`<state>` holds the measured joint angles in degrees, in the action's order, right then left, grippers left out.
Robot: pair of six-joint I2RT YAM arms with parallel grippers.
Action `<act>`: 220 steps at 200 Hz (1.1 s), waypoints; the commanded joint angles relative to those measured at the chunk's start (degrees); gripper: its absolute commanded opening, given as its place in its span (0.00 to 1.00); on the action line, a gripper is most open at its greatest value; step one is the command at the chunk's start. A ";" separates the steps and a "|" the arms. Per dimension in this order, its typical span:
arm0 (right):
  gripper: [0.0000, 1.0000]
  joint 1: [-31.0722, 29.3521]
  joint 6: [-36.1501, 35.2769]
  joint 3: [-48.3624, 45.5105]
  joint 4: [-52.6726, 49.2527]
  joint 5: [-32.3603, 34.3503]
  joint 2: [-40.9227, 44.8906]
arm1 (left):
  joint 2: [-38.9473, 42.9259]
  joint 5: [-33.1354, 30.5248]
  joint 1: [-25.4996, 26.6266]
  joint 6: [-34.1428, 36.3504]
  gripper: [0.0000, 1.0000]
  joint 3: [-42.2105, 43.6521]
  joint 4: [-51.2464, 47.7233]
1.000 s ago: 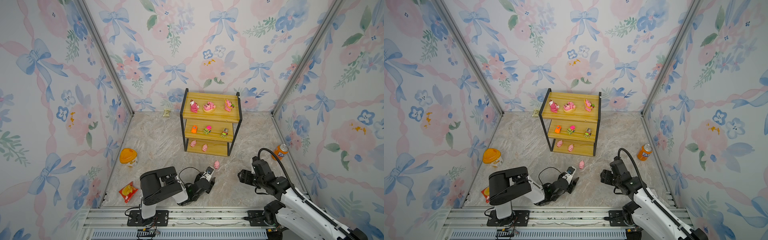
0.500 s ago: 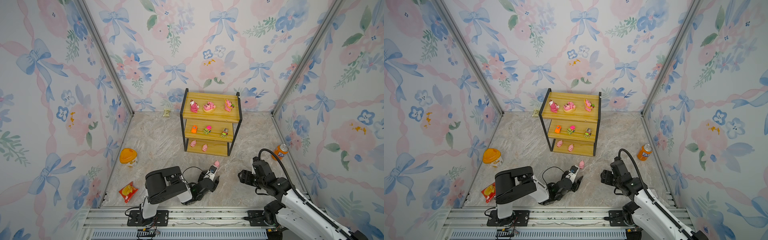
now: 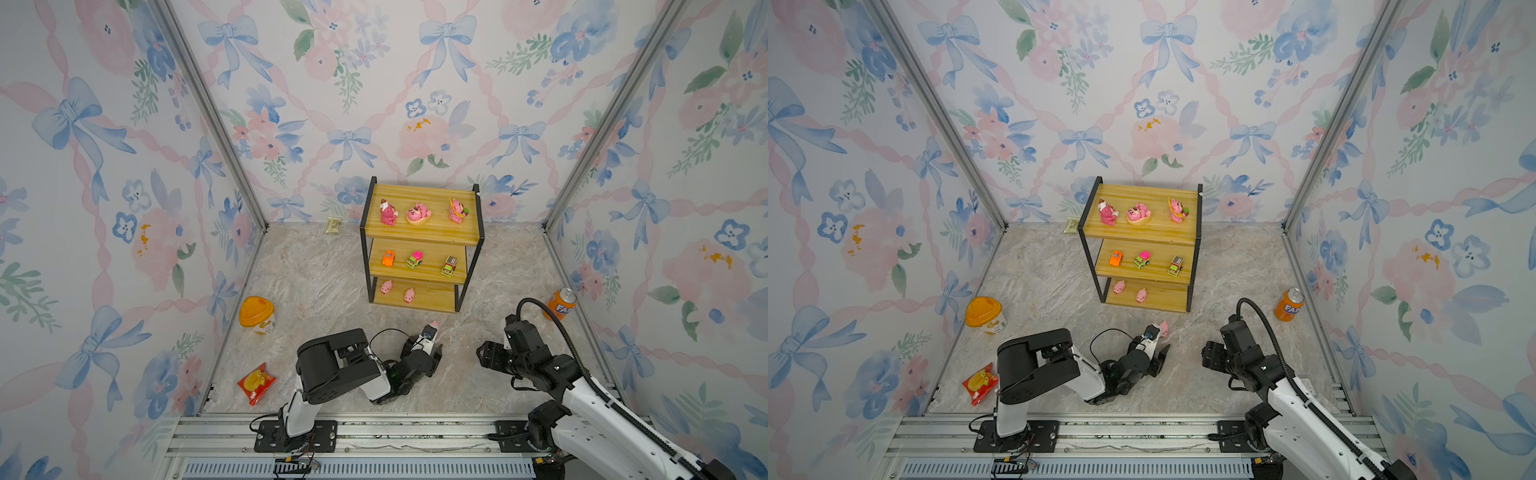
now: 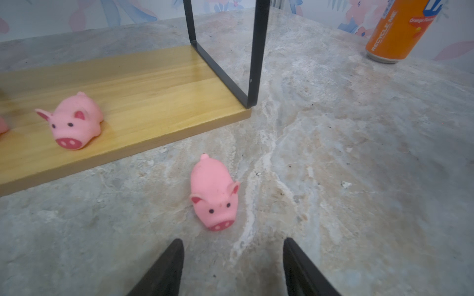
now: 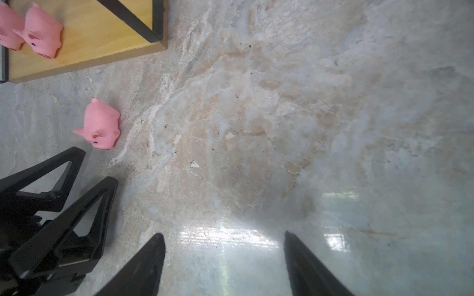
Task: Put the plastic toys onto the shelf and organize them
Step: 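Withdraw the left gripper and lower it around the last floor pig, then close the left gripper on the last pink pig and lift it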
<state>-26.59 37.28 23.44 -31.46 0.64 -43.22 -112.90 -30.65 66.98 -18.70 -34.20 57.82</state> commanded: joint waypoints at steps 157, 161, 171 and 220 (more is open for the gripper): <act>0.76 0.74 -0.47 0.73 -1.82 0.95 0.06 | -6.68 3.56 -5.49 -1.07 0.45 -6.32 0.77; 0.76 0.75 -0.45 0.73 -1.85 1.02 0.07 | -6.75 3.64 -5.55 -1.08 0.43 -6.33 0.77; 0.76 0.74 -0.42 0.73 -2.02 1.16 0.22 | -6.78 4.00 -5.84 -1.08 0.39 -6.41 0.80; 0.76 0.75 -0.39 0.47 -2.23 1.37 0.43 | -6.26 4.30 -6.33 0.05 0.35 -6.41 0.80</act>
<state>-26.28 37.26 23.44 -32.40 0.89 -43.33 -118.13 -26.98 61.08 -19.57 -39.99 58.67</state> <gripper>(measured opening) 0.758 0.359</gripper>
